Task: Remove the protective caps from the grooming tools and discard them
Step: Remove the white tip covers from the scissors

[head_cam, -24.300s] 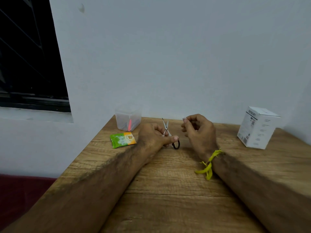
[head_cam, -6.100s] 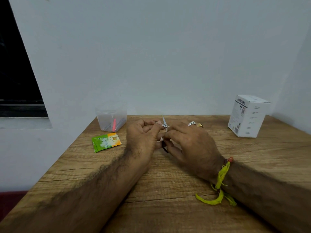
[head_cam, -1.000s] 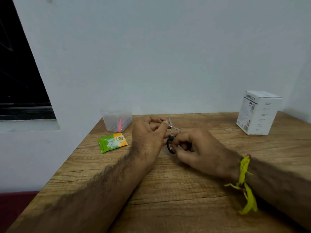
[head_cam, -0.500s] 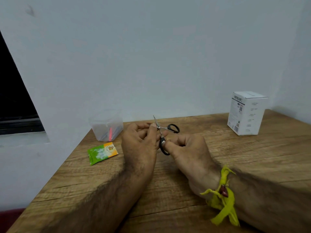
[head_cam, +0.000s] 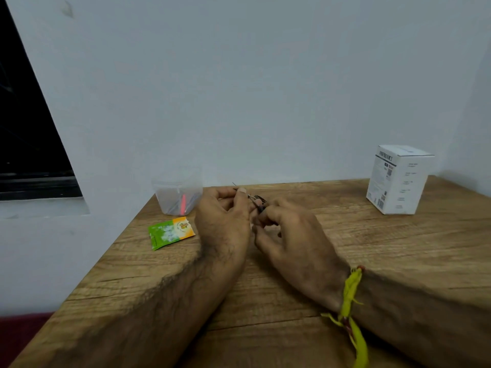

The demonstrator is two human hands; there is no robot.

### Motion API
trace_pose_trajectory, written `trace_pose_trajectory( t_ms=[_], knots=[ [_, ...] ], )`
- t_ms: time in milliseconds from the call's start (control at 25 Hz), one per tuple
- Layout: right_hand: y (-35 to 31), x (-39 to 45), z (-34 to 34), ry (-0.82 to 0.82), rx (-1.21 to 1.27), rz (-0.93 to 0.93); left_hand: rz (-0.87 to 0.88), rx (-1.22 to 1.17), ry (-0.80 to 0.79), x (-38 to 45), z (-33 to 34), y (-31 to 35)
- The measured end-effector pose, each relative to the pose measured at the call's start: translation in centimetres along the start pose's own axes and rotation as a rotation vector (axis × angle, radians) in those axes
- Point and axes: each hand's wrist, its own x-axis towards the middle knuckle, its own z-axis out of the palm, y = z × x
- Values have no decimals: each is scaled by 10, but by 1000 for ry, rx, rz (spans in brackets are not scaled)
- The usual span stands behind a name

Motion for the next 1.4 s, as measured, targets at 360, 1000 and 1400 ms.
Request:
trace_pose_trajectory(
  t_ms=[360, 1000, 1400],
  knots=[
    [27, 19, -15, 161, 566, 191, 125, 371, -143, 14, -13, 10],
    [48, 21, -22, 190, 104, 12, -213, 234, -597, 18, -24, -1],
    [38, 25, -9, 115, -223, -297, -108, 252, -651, 13, -23, -1]
  ],
)
